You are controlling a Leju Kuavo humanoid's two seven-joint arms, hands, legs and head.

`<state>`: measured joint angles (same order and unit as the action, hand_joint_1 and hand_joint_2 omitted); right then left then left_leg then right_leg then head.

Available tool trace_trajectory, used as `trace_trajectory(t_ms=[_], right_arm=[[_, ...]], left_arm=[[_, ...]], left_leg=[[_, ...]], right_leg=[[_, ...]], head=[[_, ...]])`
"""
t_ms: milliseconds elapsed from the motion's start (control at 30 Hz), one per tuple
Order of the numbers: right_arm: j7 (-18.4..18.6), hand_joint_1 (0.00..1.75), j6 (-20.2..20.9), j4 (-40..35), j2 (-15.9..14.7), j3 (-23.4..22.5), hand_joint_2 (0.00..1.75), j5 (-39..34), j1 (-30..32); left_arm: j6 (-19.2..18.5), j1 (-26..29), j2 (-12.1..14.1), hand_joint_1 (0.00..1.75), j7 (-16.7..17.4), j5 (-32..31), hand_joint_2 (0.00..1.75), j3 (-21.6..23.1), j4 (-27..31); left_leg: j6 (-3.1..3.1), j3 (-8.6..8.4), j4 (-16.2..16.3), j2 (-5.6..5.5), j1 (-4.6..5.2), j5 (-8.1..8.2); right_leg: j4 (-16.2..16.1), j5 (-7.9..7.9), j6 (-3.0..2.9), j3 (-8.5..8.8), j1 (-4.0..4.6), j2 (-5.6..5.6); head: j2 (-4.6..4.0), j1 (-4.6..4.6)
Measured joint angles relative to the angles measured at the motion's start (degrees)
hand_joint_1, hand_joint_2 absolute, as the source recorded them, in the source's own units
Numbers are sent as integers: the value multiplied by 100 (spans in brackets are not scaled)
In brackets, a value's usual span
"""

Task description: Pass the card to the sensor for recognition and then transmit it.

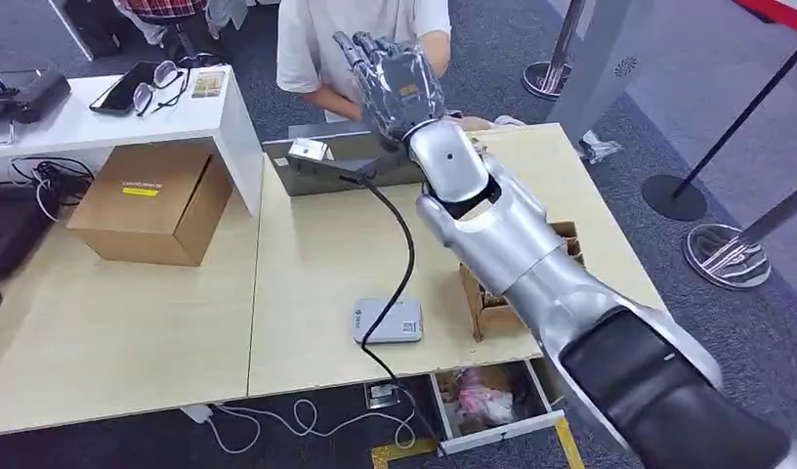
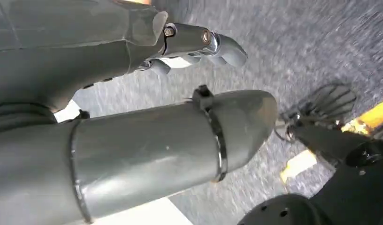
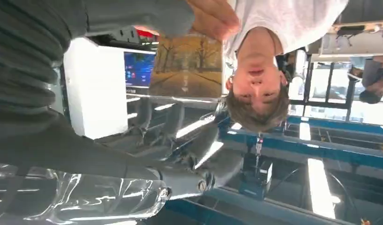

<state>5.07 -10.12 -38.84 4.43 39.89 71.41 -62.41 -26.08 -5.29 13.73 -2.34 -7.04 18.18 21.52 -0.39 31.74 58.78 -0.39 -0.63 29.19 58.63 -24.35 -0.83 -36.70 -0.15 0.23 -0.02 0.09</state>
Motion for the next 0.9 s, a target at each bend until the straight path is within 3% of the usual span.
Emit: trace_trajectory(t_ms=[300, 333, 633, 900], right_arm=[[13, 0, -35, -166, 199, 63, 175, -41, 5], [7, 0, -55, -188, 201, 63, 0, -61, 10], [-269, 0, -271, -752, 201, -83, 0, -529, 262], [-459, 0, -240, -2038, 173, -124, 0, -1059, 921]], left_arm=[[225, -139, -17, 0, 219, -313, 0, 514, 512], [234, -154, -30, 0, 223, -328, 0, 530, 532], [278, -233, -114, 0, 225, -490, 0, 602, 564], [276, -335, -184, 0, 221, -710, 0, 602, 562]], left_leg=[[0, 0, 2, -1, 6, 0], [0, 0, 2, -1, 7, 0], [0, -1, 2, 0, 6, 0], [0, -2, 2, 3, 5, 0]], right_leg=[[-5, 1, 0, 1, 0, -1], [-5, 1, 0, 1, 0, -1], [-5, 1, -1, -1, 2, 0], [-5, 1, -1, -2, 3, 1]], head=[[0, 2], [0, 0], [0, 0], [0, 0]])
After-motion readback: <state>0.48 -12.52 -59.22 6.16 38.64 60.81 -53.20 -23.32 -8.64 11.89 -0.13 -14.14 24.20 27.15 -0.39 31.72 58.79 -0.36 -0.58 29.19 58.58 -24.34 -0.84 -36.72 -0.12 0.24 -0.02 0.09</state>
